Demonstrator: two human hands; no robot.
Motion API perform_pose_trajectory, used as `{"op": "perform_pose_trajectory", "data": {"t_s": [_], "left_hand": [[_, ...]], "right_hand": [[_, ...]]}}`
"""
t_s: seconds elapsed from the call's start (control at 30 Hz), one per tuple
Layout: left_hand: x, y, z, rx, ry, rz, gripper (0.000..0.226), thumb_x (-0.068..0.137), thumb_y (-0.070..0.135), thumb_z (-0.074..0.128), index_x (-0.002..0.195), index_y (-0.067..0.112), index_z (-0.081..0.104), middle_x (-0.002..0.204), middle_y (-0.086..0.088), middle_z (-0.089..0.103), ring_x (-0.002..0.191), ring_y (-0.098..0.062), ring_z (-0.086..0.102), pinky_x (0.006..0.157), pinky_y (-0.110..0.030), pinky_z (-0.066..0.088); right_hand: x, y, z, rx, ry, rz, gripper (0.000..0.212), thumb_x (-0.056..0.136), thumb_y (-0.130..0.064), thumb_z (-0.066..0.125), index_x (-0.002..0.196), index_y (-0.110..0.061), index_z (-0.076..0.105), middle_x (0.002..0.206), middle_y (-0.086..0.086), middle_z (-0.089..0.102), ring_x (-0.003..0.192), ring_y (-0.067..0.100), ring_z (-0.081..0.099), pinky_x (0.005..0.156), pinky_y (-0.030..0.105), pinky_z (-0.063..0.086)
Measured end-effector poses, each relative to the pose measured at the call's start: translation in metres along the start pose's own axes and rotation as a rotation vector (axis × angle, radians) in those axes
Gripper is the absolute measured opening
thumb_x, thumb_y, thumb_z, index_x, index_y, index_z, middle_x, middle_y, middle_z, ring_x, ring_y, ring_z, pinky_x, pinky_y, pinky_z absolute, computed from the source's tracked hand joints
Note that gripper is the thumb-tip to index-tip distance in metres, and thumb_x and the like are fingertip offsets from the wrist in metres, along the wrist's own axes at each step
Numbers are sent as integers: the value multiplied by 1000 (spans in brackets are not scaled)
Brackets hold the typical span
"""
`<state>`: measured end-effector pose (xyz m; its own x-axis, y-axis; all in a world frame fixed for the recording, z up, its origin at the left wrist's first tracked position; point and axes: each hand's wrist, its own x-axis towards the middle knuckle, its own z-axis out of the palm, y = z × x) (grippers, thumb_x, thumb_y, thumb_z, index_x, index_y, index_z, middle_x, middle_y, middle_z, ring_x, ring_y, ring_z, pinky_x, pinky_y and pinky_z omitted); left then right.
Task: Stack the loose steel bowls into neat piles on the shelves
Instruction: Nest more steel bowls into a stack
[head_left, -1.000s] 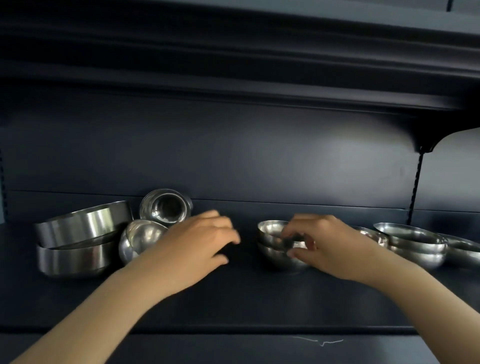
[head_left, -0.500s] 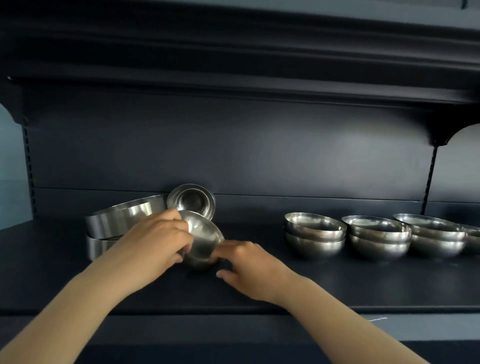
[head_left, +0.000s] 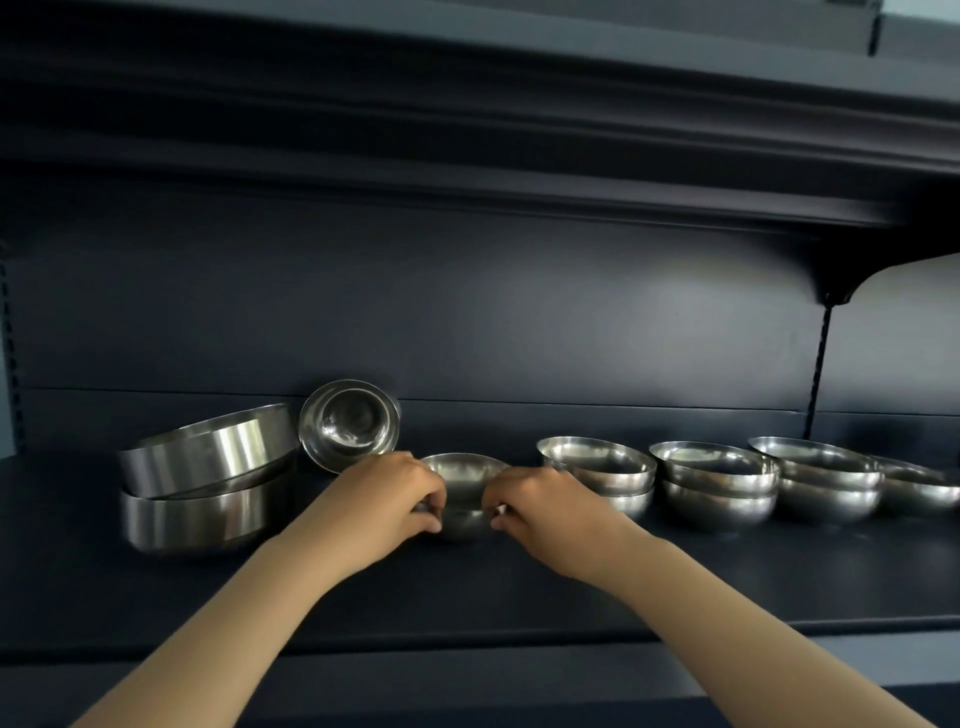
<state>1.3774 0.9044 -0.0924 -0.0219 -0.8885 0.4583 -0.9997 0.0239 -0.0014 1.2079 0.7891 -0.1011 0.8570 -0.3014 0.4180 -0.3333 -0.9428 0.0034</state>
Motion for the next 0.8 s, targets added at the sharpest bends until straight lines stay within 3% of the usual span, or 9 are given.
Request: {"op": "perform_pose_trajectory", "data": {"t_s": [0.17, 0.47, 0.67, 0.8], "left_hand": [[13, 7, 5, -31, -9, -29, 8, 84, 33, 67, 89, 27, 66, 93, 11, 62, 85, -3, 57, 78, -25, 49], [17, 7, 11, -32, 7, -54, 9, 85, 34, 65, 91, 28, 65, 94, 11, 59, 85, -4, 56, 76, -21, 45], [11, 9, 9, -39, 72, -40, 16, 86, 32, 64, 101, 26, 67, 98, 13, 62, 94, -2, 51, 86, -24, 45], [9, 9, 7, -47, 108, -47, 18, 86, 32, 64, 102, 25, 67, 99, 12, 62, 93, -2, 51, 85, -23, 45]], "right_hand": [[-1, 17, 4, -10, 25, 1, 6, 91, -21, 52, 94, -21, 58, 102, 0, 64, 92, 20, 60, 75, 30, 46], [4, 28, 7, 17, 22, 12, 9, 91, -22, 51, 96, -23, 57, 102, 0, 63, 90, 21, 60, 76, 34, 49], [2, 26, 0, 77, 24, -12, 13, 87, -22, 56, 98, -27, 60, 98, -9, 62, 79, 6, 54, 67, 18, 39], [2, 25, -4, 66, 21, -17, 16, 88, -21, 58, 103, -24, 62, 96, -13, 56, 77, 2, 48, 70, 17, 37]]}}
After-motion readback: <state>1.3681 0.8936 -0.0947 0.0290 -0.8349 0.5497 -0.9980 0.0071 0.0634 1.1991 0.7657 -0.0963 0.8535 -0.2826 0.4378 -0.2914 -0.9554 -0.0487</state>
